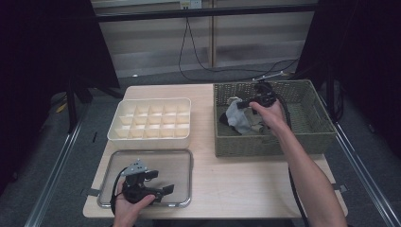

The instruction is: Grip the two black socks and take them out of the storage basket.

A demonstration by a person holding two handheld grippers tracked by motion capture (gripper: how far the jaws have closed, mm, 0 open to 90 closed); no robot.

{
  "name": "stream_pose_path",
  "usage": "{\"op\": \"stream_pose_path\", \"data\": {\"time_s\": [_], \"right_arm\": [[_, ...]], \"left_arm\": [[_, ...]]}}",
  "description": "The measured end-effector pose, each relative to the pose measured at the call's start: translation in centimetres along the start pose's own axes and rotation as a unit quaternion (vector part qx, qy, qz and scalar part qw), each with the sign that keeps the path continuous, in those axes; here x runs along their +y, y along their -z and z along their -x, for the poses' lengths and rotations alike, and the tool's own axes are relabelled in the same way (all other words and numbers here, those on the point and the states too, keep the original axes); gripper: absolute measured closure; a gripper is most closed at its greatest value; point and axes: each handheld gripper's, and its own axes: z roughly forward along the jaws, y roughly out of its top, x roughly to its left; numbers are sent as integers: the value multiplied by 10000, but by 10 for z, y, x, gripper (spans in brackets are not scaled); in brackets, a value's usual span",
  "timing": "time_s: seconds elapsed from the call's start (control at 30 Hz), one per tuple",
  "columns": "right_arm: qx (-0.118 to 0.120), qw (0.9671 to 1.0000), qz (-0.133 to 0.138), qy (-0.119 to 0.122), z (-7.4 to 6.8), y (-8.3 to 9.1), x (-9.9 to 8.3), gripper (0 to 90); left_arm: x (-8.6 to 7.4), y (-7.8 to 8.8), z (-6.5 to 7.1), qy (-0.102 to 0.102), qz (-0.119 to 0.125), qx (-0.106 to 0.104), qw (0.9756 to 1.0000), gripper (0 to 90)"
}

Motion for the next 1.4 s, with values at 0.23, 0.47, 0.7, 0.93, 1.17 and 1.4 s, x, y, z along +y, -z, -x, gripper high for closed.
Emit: {"op": "stream_pose_path", "data": {"time_s": [0.23, 0.47, 0.7, 0.93, 1.17, 1.4], "right_arm": [[0, 9992, 391, -64, 8, 34, -10, 827], [-177, 9978, 616, -176, 17, 60, -20, 826], [-407, 9964, 674, -323, 34, 80, -24, 825], [-570, 9958, 550, -466, 49, 77, -34, 793], [-716, 9955, 474, -411, 50, 75, -31, 627], [-740, 9954, 545, -254, 43, 76, -25, 550]], "left_arm": [[0, 2, 1, -19, 50, -59, 10000, 82], [-4, 9, 1, -46, 111, -16, 9999, 82], [-3, 8, -2, 26, 120, 22, 9999, 82], [-2, 5, 1, -43, 67, -15, 10000, 82], [-3, 4, -2, -17, 44, -46, 10000, 82], [-3, 3, -2, 1, 32, -61, 10000, 82]]}}
